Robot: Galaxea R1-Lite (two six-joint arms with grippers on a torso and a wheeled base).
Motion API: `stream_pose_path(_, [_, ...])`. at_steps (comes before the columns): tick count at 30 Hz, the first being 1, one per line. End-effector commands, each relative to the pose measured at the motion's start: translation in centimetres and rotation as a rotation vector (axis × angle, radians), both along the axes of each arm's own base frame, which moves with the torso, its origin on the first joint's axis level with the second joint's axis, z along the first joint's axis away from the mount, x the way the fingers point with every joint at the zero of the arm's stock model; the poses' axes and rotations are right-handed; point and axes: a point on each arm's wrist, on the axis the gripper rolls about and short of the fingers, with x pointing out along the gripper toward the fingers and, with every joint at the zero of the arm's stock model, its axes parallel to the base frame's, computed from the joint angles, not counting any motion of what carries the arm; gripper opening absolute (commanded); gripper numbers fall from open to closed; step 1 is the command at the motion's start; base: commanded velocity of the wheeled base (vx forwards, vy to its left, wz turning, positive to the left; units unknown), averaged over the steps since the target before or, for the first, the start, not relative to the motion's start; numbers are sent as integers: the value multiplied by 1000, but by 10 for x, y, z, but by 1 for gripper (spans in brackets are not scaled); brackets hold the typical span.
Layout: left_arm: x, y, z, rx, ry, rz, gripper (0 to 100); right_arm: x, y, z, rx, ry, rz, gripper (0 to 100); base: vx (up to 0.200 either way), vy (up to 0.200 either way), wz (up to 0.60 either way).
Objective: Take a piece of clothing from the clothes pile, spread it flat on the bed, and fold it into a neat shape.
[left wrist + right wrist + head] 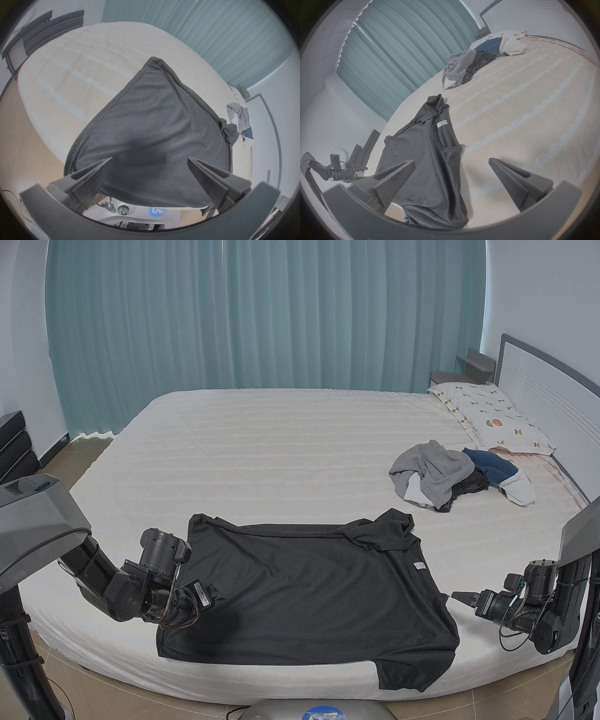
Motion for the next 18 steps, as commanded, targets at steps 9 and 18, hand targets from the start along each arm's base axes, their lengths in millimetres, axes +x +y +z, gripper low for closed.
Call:
stream_pose_path(9, [1,2,0,-4,6,3,100,6,12,-1,-1,-21,45,100,0,0,0])
stream_pose_path(18, [1,5,-1,-7,10,8,100,7,12,-1,-1,-24,45,100,0,133,0])
